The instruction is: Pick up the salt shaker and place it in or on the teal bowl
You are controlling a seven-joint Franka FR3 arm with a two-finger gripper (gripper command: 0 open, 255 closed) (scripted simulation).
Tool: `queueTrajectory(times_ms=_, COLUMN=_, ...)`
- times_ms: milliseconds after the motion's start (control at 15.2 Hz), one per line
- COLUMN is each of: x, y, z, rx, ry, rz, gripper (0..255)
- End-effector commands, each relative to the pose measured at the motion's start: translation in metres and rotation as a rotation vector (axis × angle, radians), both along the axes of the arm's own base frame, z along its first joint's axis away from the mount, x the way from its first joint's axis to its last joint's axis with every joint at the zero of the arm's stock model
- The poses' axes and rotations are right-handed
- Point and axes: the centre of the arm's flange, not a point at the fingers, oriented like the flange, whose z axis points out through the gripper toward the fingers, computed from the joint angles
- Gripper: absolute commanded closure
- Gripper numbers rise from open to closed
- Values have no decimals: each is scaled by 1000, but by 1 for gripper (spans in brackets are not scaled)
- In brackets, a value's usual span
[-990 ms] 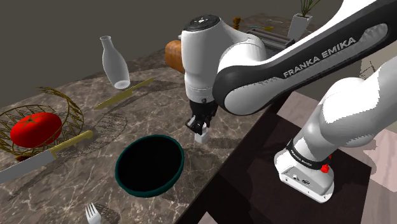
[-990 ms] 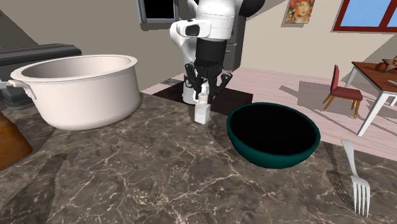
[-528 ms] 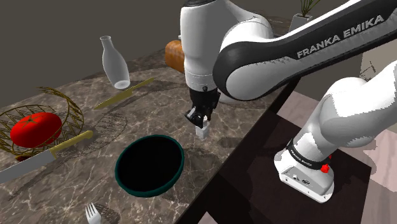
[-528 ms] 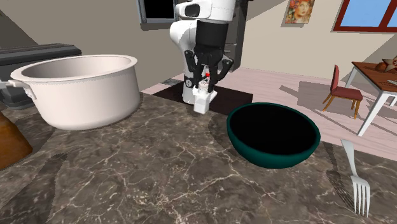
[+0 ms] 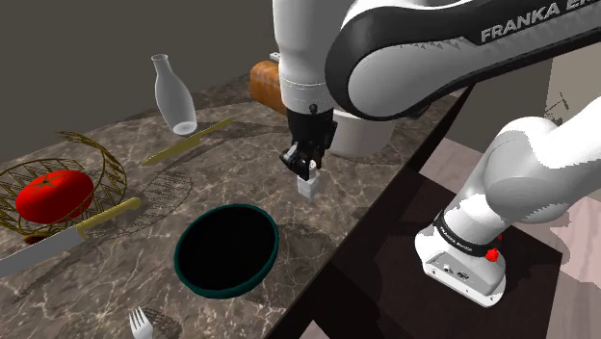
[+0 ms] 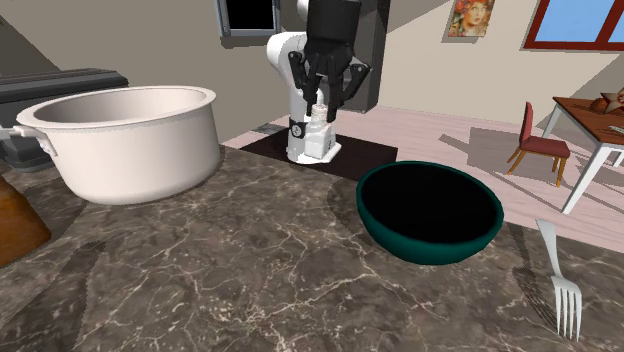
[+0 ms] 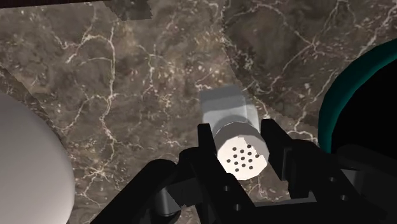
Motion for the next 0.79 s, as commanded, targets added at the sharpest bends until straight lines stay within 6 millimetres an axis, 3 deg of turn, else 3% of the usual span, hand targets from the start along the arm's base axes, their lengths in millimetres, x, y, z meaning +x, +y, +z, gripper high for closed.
queueTrajectory(times_ms=0, x=0, y=1, z=11, rx=0, ry=0, rz=0, gripper=255)
queueTrajectory(times_ms=726, x=0, y=1, z=69, rx=0, ry=0, rz=0, gripper=255)
